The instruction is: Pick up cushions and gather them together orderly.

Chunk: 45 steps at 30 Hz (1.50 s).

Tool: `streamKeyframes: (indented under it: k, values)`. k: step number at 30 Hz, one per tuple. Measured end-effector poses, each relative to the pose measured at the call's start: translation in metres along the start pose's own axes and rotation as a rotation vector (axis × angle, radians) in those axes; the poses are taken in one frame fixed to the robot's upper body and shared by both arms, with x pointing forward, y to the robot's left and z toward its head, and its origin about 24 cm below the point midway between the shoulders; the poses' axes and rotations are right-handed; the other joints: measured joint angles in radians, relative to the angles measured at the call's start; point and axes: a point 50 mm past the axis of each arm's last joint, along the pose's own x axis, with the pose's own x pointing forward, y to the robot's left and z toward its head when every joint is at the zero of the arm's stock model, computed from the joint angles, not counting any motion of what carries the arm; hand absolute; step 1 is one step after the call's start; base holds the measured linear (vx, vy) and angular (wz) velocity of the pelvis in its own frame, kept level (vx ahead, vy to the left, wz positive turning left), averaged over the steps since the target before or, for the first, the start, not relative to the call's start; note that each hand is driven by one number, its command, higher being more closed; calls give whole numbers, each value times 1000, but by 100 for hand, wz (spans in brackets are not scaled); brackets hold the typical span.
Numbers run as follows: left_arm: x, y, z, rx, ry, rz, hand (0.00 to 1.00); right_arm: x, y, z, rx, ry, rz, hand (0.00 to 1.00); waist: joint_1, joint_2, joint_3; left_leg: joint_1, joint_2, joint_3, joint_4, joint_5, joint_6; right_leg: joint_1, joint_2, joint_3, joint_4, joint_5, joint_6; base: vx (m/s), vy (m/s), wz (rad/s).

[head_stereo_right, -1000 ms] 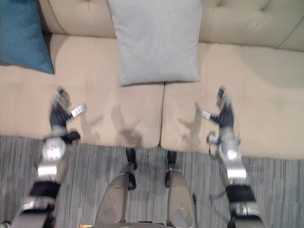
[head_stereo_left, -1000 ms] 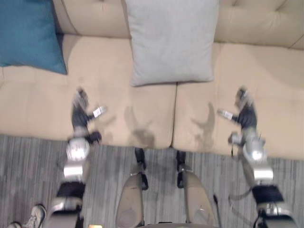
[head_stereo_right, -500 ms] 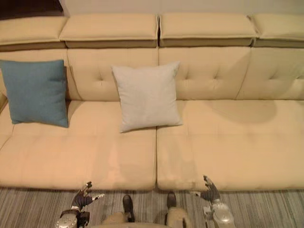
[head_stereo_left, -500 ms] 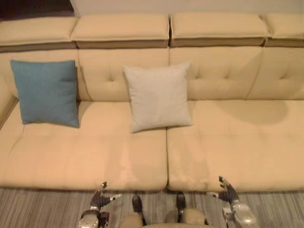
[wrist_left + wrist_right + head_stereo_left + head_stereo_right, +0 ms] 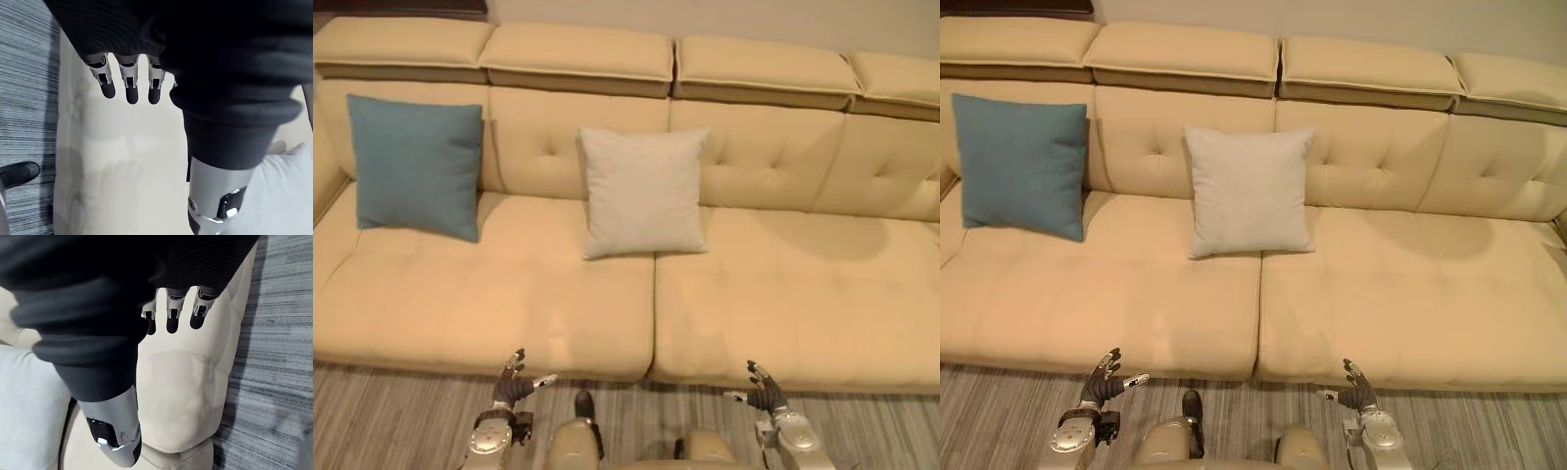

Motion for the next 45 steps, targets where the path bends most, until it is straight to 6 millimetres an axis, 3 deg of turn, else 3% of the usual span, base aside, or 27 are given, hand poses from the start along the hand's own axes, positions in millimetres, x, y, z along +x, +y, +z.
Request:
streamKeyframes:
  k: [1, 3, 4, 5, 6, 7, 9, 10, 11, 13, 14, 21, 23, 26, 27, 28, 30, 31, 32, 35, 37, 38, 39, 40, 41, 42, 45]
  values:
    - [-2, -10, -4, -18, 11, -23, 0, 4, -5, 10, 0, -31, -18, 0, 17, 37, 0, -32, 32, 7, -35, 45, -12, -6, 34, -17, -92, -36, -43, -371, -163, -44]
    - [-5, -17, -9, -33, 29, -35, 0, 7, -7, 17, -1, -53, -35, 0, 14, 64, 18, -53, 49, 5, -83, 107, -27, -6, 57, -26, -159, -80, -71, -364, -172, -28]
    - [-6, -24, -9, -43, 31, -48, 0, 6, -11, 15, -9, -47, -43, 0, 13, 98, 28, -54, 69, -7, -139, 136, -57, -5, 86, -43, -207, -95, -88, -402, -184, -4]
    - [-7, -27, -10, -49, 33, -54, 0, 6, -13, 14, -14, -44, -49, 0, 10, 118, 33, -52, 76, -22, -160, 120, -68, -6, 94, -54, -212, -85, -103, -487, -138, 12]
    - [-7, -28, -10, -50, 33, -59, 0, 6, -14, 13, -10, -42, -55, 0, 3, 120, 37, -50, 75, -34, -171, 82, -107, -7, 90, -67, -221, -76, -110, -380, -38, 39]
    - [-6, -30, -7, -44, 23, -69, 0, 1, -14, 6, 14, -22, -72, 0, -13, 76, 55, -62, 54, -25, -59, -15, -129, -19, 45, -73, -235, -50, -134, -353, -23, 25]
    - [-11, -32, -14, -48, 45, -73, 0, 0, -14, 6, 23, -30, -81, 0, -13, 58, 52, -64, 38, -37, 184, -55, -92, -41, 26, -39, -243, -31, -132, -256, -24, -18]
    - [-13, -33, -17, -53, 53, -72, 0, -1, -15, 8, 22, -40, -84, 0, -11, 64, 50, -42, 35, -51, 239, -98, -96, -48, 32, -15, -247, -24, -128, -213, 28, -76]
    - [-18, -33, -23, -59, 67, -68, 0, 0, -17, 14, 19, -64, -89, 0, -4, 83, 44, 3, 27, -114, 243, -192, -104, -70, 55, 35, -252, -10, -113, -137, 77, -105]
    - [-20, -33, -24, -63, 70, -61, 0, 2, -15, 17, 19, -71, -85, 0, 17, 109, 40, 45, 20, -183, 209, -253, -110, -108, 87, 106, -253, 18, -105, -154, 142, -128]
    - [-21, -34, -26, -68, 77, -51, 0, 2, -16, 17, 21, -71, -87, 0, 13, 106, 40, 78, 12, -186, 175, -280, -108, -104, 89, 134, -268, 35, -90, -113, 137, -93]
    - [-8, -37, -6, -65, 15, -60, 0, -9, -33, -1, 103, -27, -174, 0, -27, 92, 21, 148, -1, -57, 108, -296, -96, -65, 74, 248, -437, 167, -43, -8, 116, -56]
    - [-7, -37, -5, -62, 13, -62, 0, -9, -31, 1, 127, -38, -176, 0, -44, 92, 21, 173, 6, -23, 113, -303, -85, -71, 90, 296, -449, 189, -37, 64, 48, -107]
    - [-5, -40, -2, -38, 2, -79, 0, -7, -26, 13, 170, -97, -172, 0, -45, 96, 20, 204, 32, 68, 112, -318, -67, -132, 145, 362, -475, 287, -23, 31, 19, -206]
    - [-3, -42, 2, -37, -9, -84, 0, -3, -23, 20, 169, -112, -159, 0, -44, 99, 21, 214, 65, 160, 107, -323, -66, -175, 166, 298, -507, 361, -42, -15, -60, -241]
    - [0, -42, 9, -32, -33, -87, 0, 1, -19, 26, 178, -126, -157, 0, -52, 95, 27, 241, 81, 254, 96, -330, -66, -196, 149, 98, -506, 356, -109, -19, -78, -232]
    - [4, -47, 19, -12, -68, -113, 0, 1, -17, 26, 168, -123, -152, 0, -73, 102, 36, 302, 96, 381, 90, -333, -70, -209, 65, -292, -420, 237, -234, 29, -93, -193]
    - [5, -50, 25, -4, -93, -129, 0, 1, -15, 24, 163, -115, -145, 0, -72, 109, 35, 344, 103, 447, 88, -346, -88, -194, 10, -478, -374, 209, -249, 91, -108, -207]
    - [5, -52, 29, -2, -108, -135, 0, 1, -12, 24, 155, -111, -133, 0, -68, 112, 33, 372, 107, 484, 87, -369, -111, -187, -2, -530, -349, 210, -246, 128, -142, -239]
    - [12, -57, 46, 24, -158, -165, 0, 1, -7, 22, 155, -101, -121, 0, -89, 122, 33, 432, 142, 537, 149, -396, -148, -238, 45, -435, -233, 130, -226, 144, -171, -147]
    - [13, -63, 51, 22, -176, -182, 0, -1, -6, 18, 153, -83, -120, 0, -99, 128, 30, 403, 227, 507, 352, -393, -143, -227, 97, -383, -215, 99, -236, 254, -210, -124]
    - [12, -68, 52, 18, -179, -197, 0, -1, -7, 16, 151, -76, -126, 0, -101, 139, 32, 349, 316, 440, 584, -327, -33, -196, 149, -339, -216, 75, -261, 338, -201, -141]
    - [11, -71, 50, 13, -172, -202, 0, -1, -6, 15, 151, -70, -126, 0, -95, 139, 37, 296, 341, 345, 739, -315, 23, -165, 180, -291, -214, 61, -279, 297, -121, -136]
    - [10, -72, 49, 9, -168, -202, 0, -1, -6, 16, 152, -70, -133, 0, -93, 139, 42, 261, 327, 277, 803, -332, 13, -146, 191, -270, -214, 56, -291, 288, -37, -138]
    - [9, -72, 45, 3, -157, -200, 0, 2, -6, 16, 151, -60, -140, 0, -76, 126, 51, 174, 237, 120, 894, -365, -40, -98, 200, -209, -216, 42, -301, 290, 20, -129]
    - [7, -72, 42, -1, -147, -198, 0, 3, -4, 14, 151, -45, -138, 0, -54, 116, 57, 119, 168, 46, 895, -376, -52, -58, 201, -165, -228, 34, -300, 298, 39, -127]
    - [-1, -70, 30, -21, -119, -187, 0, 9, 1, 20, 165, -46, -128, 0, -18, 114, 67, -35, 27, -52, 693, -382, -41, 37, 202, -68, -304, 27, -289, 342, 97, -89]
